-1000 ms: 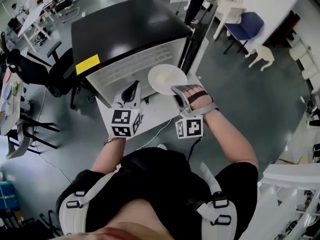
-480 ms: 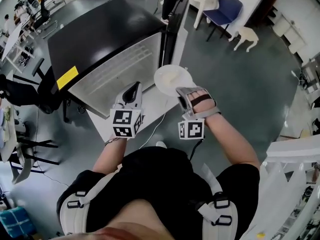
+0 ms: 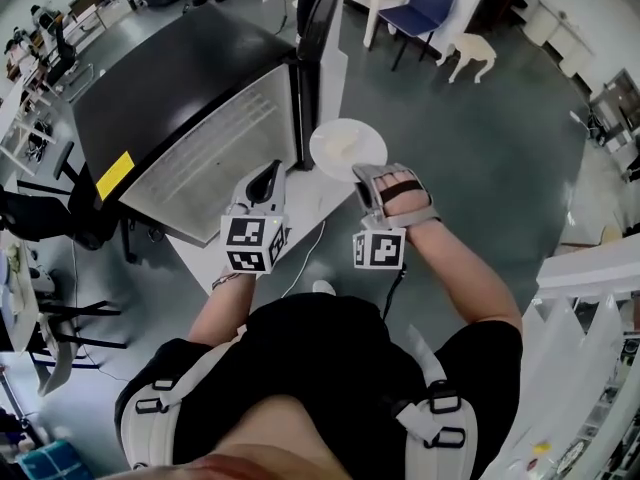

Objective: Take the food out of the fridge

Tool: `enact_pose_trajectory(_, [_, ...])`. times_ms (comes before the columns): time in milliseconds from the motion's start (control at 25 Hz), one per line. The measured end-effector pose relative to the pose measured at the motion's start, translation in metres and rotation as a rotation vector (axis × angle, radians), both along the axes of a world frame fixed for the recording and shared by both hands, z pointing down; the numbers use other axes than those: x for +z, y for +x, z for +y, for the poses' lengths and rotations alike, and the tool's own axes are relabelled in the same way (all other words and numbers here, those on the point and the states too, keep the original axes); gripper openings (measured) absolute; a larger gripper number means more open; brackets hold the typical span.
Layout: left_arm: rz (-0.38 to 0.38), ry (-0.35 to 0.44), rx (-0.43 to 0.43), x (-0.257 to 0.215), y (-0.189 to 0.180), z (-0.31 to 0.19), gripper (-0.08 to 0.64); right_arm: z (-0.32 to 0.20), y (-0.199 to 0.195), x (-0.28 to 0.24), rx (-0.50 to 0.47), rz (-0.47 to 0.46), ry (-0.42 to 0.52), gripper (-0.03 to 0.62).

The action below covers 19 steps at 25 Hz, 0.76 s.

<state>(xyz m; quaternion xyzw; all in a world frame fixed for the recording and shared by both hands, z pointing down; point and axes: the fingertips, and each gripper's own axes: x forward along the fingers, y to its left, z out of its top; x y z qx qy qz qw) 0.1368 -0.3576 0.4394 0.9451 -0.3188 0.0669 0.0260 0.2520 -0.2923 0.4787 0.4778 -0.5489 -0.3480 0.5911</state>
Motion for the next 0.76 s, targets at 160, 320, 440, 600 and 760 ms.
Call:
enact_pose_trajectory(160, [-0.010, -0.004, 0.024, 0.002, 0.008, 0.006, -0.002, 0.002, 0.004, -0.001, 0.009, 0.005, -0.007, 0.023])
enact_pose_trajectory(320, [-0.011, -0.012, 0.021, 0.003, 0.007, 0.004, -0.002, 0.001, 0.000, 0.000, 0.001, 0.002, -0.013, 0.024])
enact_pose_trajectory(440, [-0.008, -0.016, 0.015, 0.002, 0.005, 0.001, -0.002, -0.001, -0.001, 0.000, -0.006, -0.003, -0.012, 0.025])
enact_pose_trajectory(600, [-0.010, -0.018, 0.006, 0.003, 0.002, -0.002, -0.002, -0.003, -0.003, 0.001, -0.008, -0.006, -0.013, 0.025])
enact_pose_trajectory(760, [-0.011, -0.010, -0.001, 0.002, 0.000, -0.005, -0.002, -0.006, -0.005, -0.001, -0.017, -0.004, -0.007, 0.023])
